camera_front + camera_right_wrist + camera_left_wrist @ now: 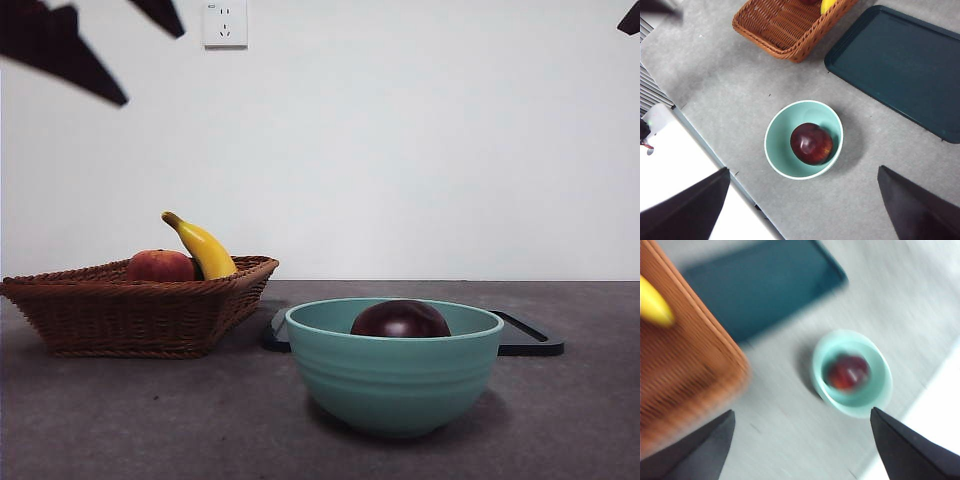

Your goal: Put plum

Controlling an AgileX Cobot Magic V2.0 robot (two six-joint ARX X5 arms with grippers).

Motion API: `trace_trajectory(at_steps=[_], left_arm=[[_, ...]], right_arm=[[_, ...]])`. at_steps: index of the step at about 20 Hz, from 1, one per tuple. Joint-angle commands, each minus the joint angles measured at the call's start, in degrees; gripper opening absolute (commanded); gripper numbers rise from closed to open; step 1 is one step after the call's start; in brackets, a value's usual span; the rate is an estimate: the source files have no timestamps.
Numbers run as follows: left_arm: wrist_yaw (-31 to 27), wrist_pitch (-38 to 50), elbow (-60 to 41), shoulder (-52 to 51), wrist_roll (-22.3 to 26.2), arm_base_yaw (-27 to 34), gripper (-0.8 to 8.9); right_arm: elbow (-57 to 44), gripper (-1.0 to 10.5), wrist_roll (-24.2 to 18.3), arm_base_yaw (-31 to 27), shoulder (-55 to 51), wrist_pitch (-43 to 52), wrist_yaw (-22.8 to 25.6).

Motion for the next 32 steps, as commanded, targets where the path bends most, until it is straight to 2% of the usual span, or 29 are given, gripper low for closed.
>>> trace_trajectory(at_steps=[1,5,12,19,26,31,32], left_arm=[[5.2,-0.11,-4.5,-1.97,0.48,-0.22,4.31],[10.49,-3.19,-8.9,-4.17,2.19,-0.22,4.31],[10.73,-4.31,-8.9,-4.39,2.93,-0.22,4.31],[10.73,-4.09,-8.9,-4.39,2.93,-0.22,4.31],[10.71,-4.04,-8.9,-4.39,3.02,-0.22,4.31],[10.71,-3.96,-8.9,-4.39,3.1,-0.22,4.31],[10.71,-3.96,-8.9,-4.39,3.1,-0.22,4.31]], right_arm=[[1.11,4.7,-0.66,0.28,0.39,0.42,1.09],[1.07,4.7,-0.63,0.28,0.39,0.37,2.84],[0.68,4.7,-0.59,0.28,0.46,0.26,2.84],[-1.36,4.7,2.69,0.57,4.74,1.57,2.8],[-15.15,4.7,10.08,5.73,11.41,18.91,3.28],[-17.88,4.7,11.65,8.61,16.85,26.99,10.05],[-17.88,4.1,11.63,9.16,18.08,28.37,10.84]])
